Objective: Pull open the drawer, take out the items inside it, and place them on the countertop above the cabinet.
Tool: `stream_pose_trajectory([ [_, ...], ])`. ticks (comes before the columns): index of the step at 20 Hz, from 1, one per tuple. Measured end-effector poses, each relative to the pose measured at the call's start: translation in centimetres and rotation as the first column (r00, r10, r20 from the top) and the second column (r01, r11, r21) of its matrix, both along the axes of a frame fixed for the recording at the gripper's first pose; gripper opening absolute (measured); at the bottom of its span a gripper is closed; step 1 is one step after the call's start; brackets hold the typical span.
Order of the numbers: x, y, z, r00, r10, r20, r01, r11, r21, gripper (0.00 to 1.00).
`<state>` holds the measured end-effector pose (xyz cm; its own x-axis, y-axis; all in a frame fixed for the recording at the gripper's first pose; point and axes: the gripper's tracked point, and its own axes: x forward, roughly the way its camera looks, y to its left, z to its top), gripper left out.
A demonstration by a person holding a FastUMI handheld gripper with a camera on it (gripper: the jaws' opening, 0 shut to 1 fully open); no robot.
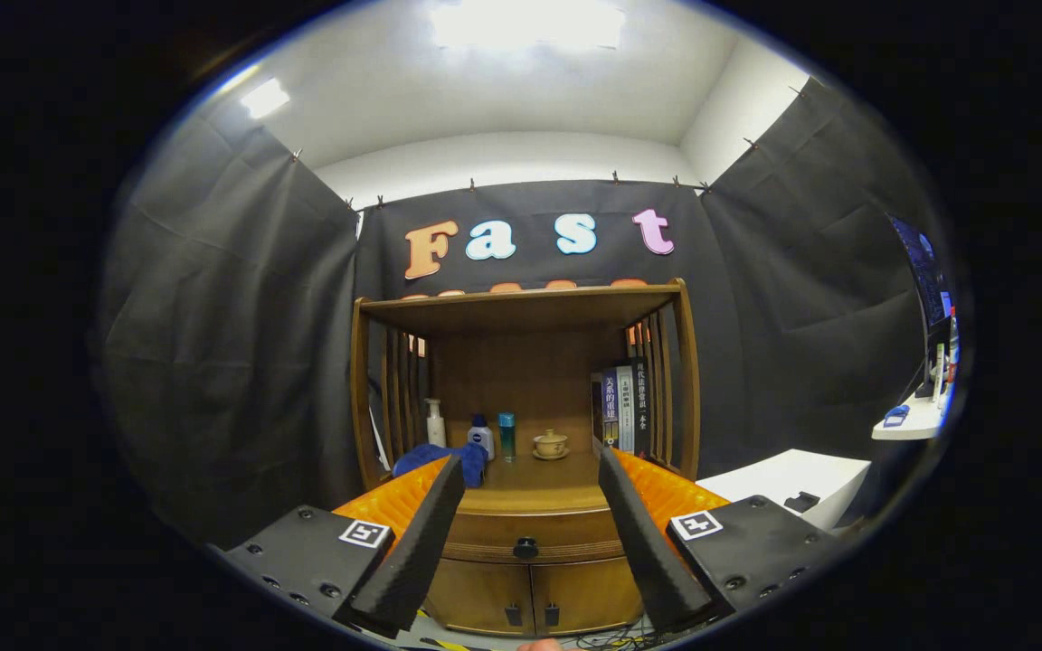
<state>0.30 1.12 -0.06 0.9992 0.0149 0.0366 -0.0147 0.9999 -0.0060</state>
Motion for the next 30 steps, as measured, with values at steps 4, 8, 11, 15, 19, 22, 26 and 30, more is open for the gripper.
stream_pose_trajectory([
  [4,0.2,0.6,-0.3,1.000,-0.006,-0.002,0.006,1.000,-0.002,0.97],
  [8,0.6,1.1,-0.8,1.000,0.000,-0.009,0.000,1.000,-0.017,0.97],
  [11,1.3,1.2,-1.0,1.000,-0.015,-0.003,0.014,0.998,-0.054,0.97],
  [15,2.1,1.5,-2.1,1.000,-0.005,-0.003,0.005,0.996,-0.094,0.96],
  [19,3.1,0.3,-3.8,0.999,-0.014,-0.036,0.010,0.995,-0.099,0.97],
  [22,3.9,-0.1,-3.7,0.999,0.003,-0.050,-0.005,0.999,-0.034,0.98],
  [26,5.1,-2.2,-5.1,0.997,0.003,-0.073,-0.003,1.000,0.001,0.97],
  [30,6.4,-3.2,-6.7,0.996,0.002,-0.091,-0.001,1.000,0.008,0.98],
])
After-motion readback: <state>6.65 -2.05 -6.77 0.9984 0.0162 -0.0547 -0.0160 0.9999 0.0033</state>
